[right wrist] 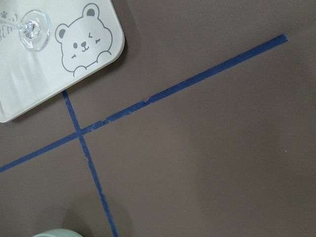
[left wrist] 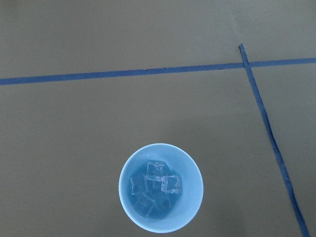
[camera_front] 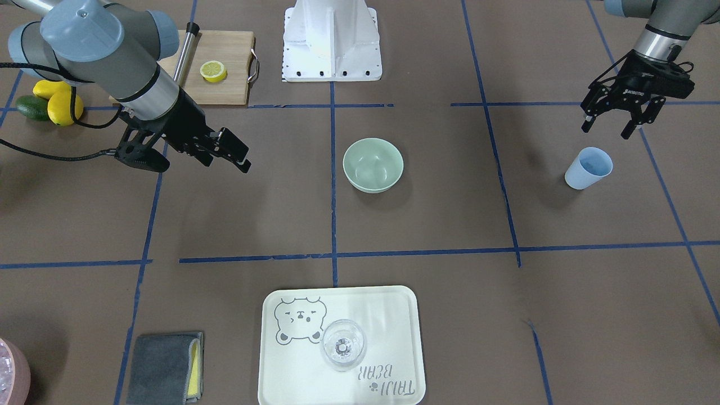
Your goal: Pour ice into bowl
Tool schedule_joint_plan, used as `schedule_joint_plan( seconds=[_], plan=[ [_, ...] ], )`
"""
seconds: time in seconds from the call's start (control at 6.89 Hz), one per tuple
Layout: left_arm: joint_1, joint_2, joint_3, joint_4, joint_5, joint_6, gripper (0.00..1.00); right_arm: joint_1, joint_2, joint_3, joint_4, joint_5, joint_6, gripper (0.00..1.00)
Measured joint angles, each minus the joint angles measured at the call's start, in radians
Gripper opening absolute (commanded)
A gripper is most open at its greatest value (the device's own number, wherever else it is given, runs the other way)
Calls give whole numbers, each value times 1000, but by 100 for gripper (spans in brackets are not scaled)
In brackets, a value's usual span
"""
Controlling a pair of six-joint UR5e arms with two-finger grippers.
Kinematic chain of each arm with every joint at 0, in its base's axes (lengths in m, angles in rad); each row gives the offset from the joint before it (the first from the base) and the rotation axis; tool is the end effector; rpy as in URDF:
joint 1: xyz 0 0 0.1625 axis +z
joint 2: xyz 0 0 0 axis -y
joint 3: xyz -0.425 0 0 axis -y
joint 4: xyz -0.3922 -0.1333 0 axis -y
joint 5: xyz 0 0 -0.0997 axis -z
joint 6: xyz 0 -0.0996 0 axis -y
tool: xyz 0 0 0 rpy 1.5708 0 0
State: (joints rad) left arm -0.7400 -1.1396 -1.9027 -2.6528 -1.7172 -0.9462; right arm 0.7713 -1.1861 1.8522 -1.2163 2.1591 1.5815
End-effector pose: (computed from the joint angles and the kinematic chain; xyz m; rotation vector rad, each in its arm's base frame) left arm 0.1783 -0.3237 0.5592 0.5141 0.8459 -0.0339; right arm -0.3691 -0.4676 0.2724 -0.1304 -1.1218 0.3981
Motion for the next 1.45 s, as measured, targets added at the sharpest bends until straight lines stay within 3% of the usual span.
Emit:
schedule_joint_plan(
  seconds=[0.58,1.16,1.45],
  plan=[
    [307,30,1,-5,452,-213,100,-2,0,3,0,-2,0,100],
    [485,30,61,-2,845,-455,100,1,-1,10,1,-3,0,100],
    [539,19,91,-2,972,-494,100,2,-5,13,1,-2,0,100]
  ],
)
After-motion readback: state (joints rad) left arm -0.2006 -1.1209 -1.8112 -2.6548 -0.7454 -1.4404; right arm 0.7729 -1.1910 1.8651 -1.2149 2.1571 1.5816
